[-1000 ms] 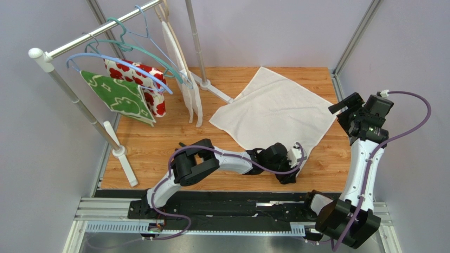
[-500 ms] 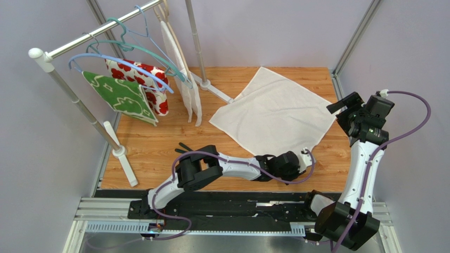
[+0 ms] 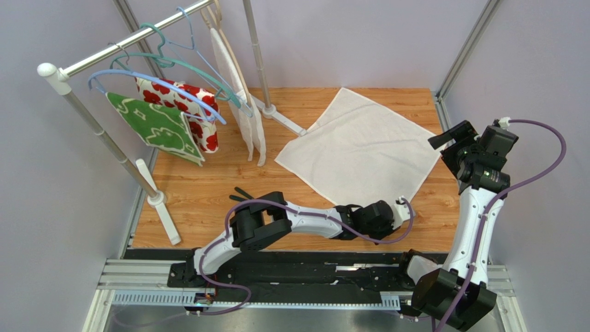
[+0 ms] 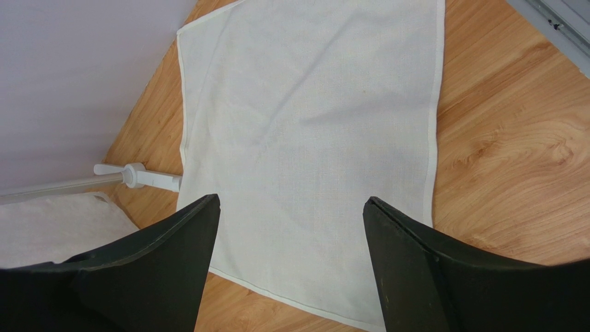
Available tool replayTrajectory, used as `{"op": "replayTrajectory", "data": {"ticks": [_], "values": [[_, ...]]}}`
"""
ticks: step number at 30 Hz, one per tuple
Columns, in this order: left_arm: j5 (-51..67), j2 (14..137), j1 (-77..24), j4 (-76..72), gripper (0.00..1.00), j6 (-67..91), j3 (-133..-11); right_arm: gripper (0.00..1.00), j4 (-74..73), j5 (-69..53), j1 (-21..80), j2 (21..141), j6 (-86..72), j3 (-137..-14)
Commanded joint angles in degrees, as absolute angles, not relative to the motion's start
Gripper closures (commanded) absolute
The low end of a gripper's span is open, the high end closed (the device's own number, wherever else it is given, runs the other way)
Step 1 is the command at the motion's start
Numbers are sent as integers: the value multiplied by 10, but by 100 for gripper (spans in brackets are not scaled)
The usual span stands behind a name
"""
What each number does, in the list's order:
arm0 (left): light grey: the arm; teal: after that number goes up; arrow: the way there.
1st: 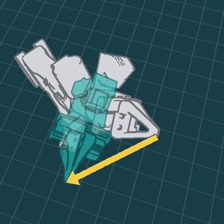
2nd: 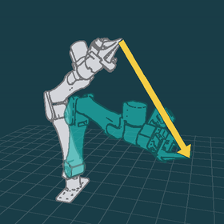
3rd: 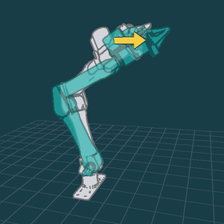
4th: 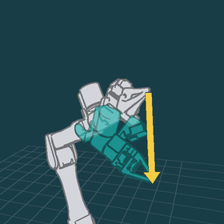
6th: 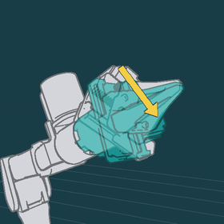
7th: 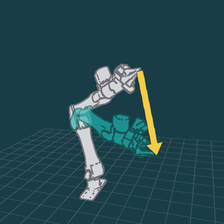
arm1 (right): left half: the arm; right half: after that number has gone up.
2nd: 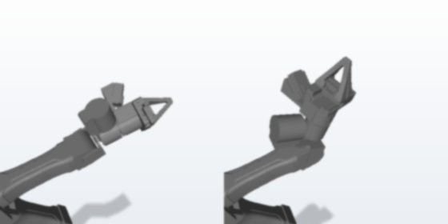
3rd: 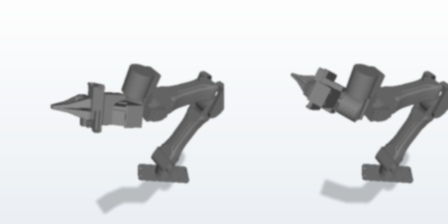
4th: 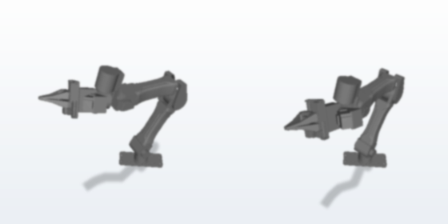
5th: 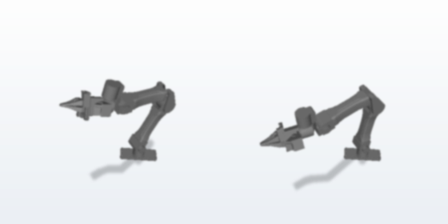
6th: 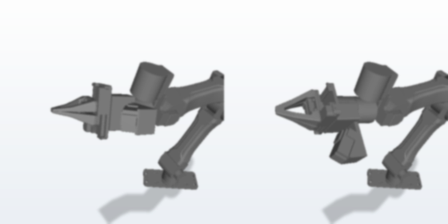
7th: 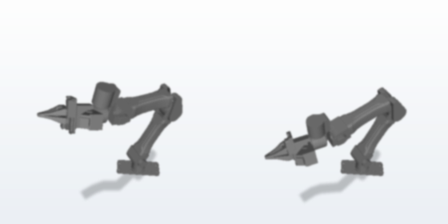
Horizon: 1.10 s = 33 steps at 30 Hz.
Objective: Fold the napkin, place the utensils inside, and roll it up
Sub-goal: Fold the napkin
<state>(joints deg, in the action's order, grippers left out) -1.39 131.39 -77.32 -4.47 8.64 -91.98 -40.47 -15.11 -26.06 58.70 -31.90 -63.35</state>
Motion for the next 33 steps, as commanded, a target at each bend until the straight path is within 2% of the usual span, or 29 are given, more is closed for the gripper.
{"op": "replayTrajectory", "data": {"ticks": [1,11,21,28,33], "values": [[32,1266,-778,12,100,113,-870,20,-390,-154,-264,572,-319,-636],[112,1158,-780,11,100,148,-769,20,-388,-154,-264,560,-323,-635],[148,1078,-784,26,100,165,-779,20,-390,-148,-264,558,-314,-629],[13,1079,-764,110,100,101,-837,20,-399,-134,-264,551,-302,-638],[-40,1108,-705,112,100,47,-881,20,-390,-133,-263,551,-307,-630]]}}
